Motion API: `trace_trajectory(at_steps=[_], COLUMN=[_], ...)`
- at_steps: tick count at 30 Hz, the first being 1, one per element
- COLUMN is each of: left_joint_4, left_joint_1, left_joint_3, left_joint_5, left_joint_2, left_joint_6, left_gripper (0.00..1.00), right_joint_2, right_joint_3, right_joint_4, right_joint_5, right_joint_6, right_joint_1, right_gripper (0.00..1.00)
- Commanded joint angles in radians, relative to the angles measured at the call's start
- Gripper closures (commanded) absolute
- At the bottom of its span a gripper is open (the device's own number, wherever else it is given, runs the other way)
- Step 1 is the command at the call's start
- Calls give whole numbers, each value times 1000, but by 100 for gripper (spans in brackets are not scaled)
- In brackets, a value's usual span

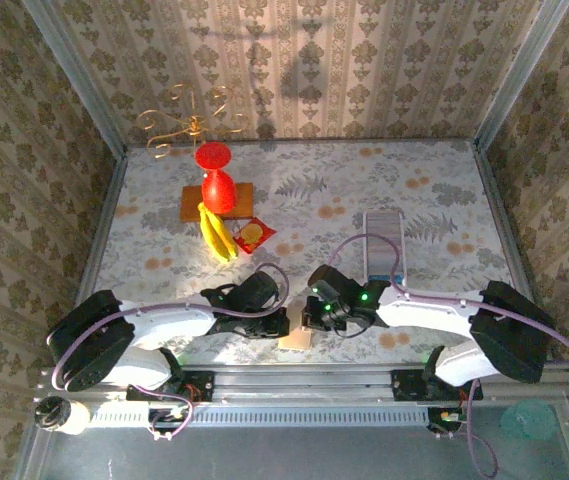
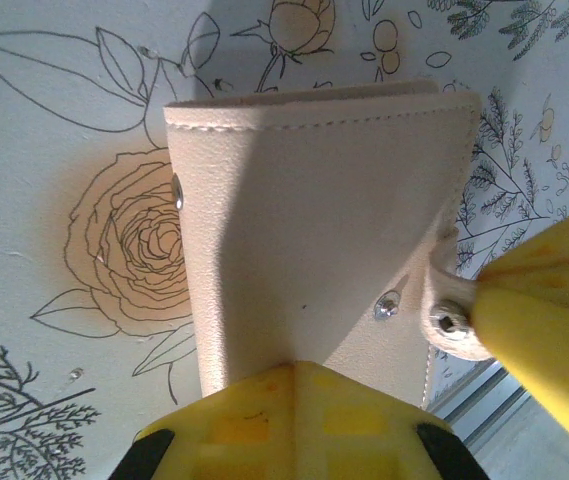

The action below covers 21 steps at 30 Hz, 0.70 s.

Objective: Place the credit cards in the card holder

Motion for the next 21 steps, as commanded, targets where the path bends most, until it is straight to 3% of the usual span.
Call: trace_trajectory(at_steps=[1, 16, 21], left_joint_4=[-90, -93, -87], left_joint_1=[-6, 3, 5], left_joint_3=[5, 9, 1], left_joint_5=[-20, -16, -17], left_joint_2=[7, 2, -9], left_joint_6=[29, 33, 26], left_gripper=[97, 98, 98], right_joint_2=[40, 123, 133], right_joint_3=[45, 133, 138], right_joint_4=[-61, -256, -234], right_joint_5=[-20, 57, 67], right_joint_6=[-38, -69, -54], right_joint_1=[13, 42, 47], right_gripper=[100, 100, 100])
